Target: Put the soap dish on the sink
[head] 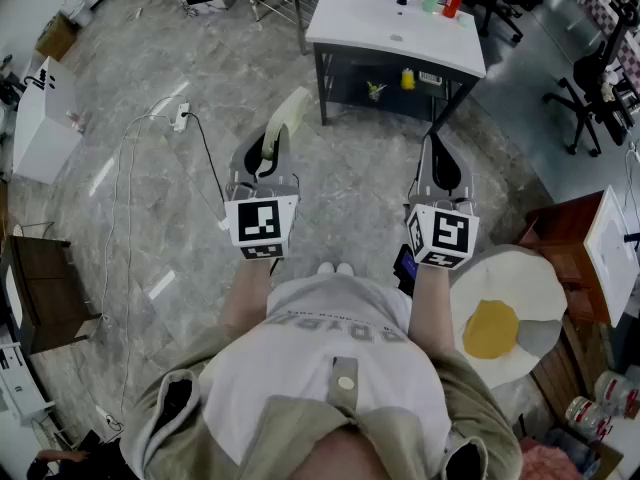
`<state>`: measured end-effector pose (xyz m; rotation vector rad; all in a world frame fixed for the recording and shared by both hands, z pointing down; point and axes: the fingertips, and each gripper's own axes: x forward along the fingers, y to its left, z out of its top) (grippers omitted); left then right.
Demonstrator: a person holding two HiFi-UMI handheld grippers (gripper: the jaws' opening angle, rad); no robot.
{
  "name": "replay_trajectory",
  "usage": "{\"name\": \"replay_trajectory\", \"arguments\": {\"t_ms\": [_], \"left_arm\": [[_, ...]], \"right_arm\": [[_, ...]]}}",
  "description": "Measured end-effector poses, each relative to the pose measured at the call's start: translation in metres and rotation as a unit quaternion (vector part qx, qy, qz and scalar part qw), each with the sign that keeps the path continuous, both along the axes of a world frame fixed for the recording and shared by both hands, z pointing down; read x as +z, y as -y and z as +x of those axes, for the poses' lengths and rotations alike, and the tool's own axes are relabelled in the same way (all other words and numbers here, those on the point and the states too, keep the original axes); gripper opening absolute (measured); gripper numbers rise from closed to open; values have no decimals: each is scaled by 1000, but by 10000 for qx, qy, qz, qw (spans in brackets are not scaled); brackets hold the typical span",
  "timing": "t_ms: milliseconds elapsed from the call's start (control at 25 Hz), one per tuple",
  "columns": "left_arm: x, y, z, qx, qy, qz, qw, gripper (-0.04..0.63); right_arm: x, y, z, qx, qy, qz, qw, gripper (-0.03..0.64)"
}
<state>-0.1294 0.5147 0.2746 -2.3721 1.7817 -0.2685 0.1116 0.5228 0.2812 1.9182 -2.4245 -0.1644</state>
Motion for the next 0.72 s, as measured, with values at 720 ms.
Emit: {"name": "replay_trajectory", "arguments": {"t_ms": [720], "left_arm": [[7, 1, 3, -34, -20, -64, 10000, 18]], "right_arm": [[5, -3, -1, -94, -119, -72, 9999, -5]]}}
